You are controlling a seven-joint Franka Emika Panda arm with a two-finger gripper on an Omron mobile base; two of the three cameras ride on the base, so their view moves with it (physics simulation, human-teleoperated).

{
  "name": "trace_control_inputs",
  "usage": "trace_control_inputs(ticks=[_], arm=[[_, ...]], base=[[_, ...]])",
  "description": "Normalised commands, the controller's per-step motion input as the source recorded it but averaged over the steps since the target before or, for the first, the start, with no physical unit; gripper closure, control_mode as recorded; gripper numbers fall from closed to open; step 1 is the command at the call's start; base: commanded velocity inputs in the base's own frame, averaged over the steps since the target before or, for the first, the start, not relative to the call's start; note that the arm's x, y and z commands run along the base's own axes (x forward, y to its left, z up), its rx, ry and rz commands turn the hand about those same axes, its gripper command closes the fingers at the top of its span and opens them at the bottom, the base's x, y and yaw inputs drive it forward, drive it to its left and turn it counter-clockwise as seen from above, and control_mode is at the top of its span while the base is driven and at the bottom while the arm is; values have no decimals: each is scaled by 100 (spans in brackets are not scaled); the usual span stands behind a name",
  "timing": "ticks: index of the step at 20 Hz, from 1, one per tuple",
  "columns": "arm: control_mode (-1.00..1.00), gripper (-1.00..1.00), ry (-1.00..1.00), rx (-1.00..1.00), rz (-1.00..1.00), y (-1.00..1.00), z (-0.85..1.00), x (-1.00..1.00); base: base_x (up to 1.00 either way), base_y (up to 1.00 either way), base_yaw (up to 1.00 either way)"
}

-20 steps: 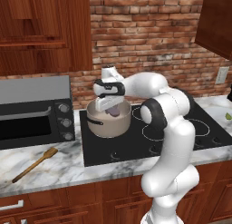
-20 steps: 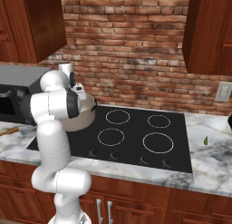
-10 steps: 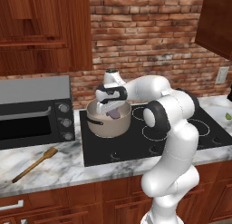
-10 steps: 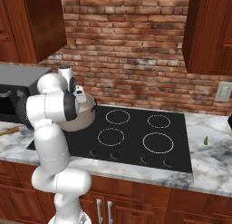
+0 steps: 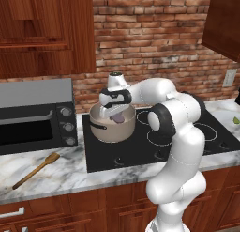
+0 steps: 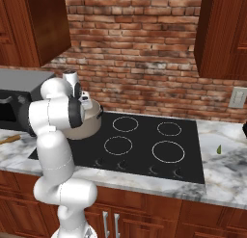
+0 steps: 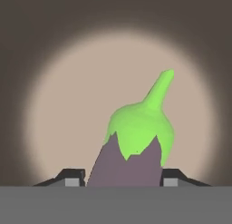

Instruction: Put the eggplant and lemon wedge in the pot. Retrieve the spatula and lightly stir the vegetables in the pot.

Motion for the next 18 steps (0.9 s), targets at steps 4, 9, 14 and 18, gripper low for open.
trace_control_inputs(ticks=[4,9,14,18], arm=[[-100,-100,0,0,0,0,0,0],[-100,-100,2,0,0,0,10,0],[-100,-100,9,0,0,-17,43,2],[-100,-100,4,0,0,-41,47,-16]], base=[[0,0,0],[0,0,0],[0,0,0],[0,0,0]])
